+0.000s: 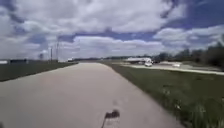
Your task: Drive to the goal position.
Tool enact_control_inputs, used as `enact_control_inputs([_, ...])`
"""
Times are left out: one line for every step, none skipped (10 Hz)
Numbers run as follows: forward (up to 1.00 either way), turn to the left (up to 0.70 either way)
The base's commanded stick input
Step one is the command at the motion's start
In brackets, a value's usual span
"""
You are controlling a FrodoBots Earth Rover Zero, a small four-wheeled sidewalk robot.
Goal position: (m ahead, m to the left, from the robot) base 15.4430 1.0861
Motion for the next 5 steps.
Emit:
enact_control_inputs([1.00, 0.00])
enact_control_inputs([1.00, 0.00])
enact_control_inputs([1.00, 0.00])
enact_control_inputs([1.00, 0.00])
enact_control_inputs([1.00, 0.01])
